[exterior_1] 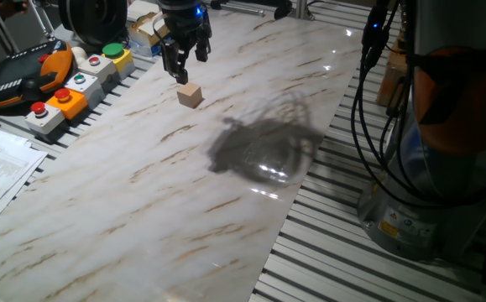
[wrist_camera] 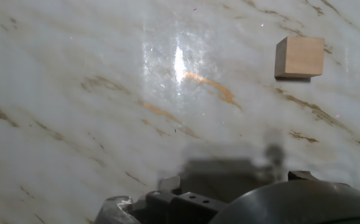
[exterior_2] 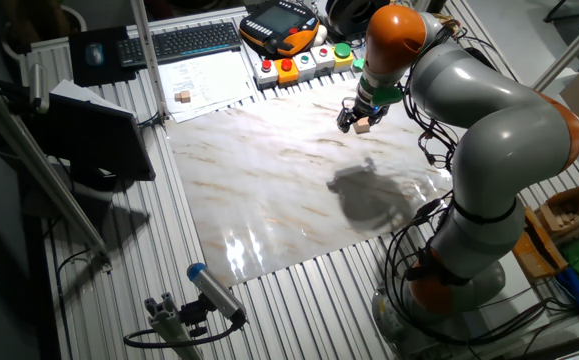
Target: Approach and touch the side of the small block
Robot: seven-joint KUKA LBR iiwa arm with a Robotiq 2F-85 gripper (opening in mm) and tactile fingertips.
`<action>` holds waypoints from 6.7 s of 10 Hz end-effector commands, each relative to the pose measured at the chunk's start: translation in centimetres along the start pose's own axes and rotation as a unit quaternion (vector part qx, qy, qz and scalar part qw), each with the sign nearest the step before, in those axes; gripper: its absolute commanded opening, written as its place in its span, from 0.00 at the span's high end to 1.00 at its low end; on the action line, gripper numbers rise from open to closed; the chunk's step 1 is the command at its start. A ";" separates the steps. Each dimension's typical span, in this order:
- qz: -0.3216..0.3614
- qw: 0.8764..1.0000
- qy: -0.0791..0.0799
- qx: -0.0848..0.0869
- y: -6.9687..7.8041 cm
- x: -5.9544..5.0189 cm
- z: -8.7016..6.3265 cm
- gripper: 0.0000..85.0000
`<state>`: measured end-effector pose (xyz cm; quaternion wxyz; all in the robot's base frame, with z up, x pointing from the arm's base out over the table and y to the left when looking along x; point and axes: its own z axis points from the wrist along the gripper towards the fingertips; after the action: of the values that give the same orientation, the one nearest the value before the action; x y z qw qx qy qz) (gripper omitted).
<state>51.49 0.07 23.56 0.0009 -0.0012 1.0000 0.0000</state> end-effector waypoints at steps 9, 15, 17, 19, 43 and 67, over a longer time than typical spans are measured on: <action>-0.043 0.999 -0.029 -0.006 0.3 0.0 -0.2 0.99; -0.035 0.999 -0.039 -0.012 -0.2 -0.9 2.0 0.99; -0.028 0.999 -0.041 -0.016 -0.6 -1.1 2.9 0.99; -0.015 0.999 -0.043 -0.019 -0.8 -1.3 3.6 0.99; 0.026 0.999 -0.032 -0.028 -3.6 -2.8 7.2 0.99; -0.013 1.000 -0.009 0.000 -8.4 -5.1 12.1 0.99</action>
<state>56.65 -8.29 11.40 0.0117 -0.0144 0.9998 0.0012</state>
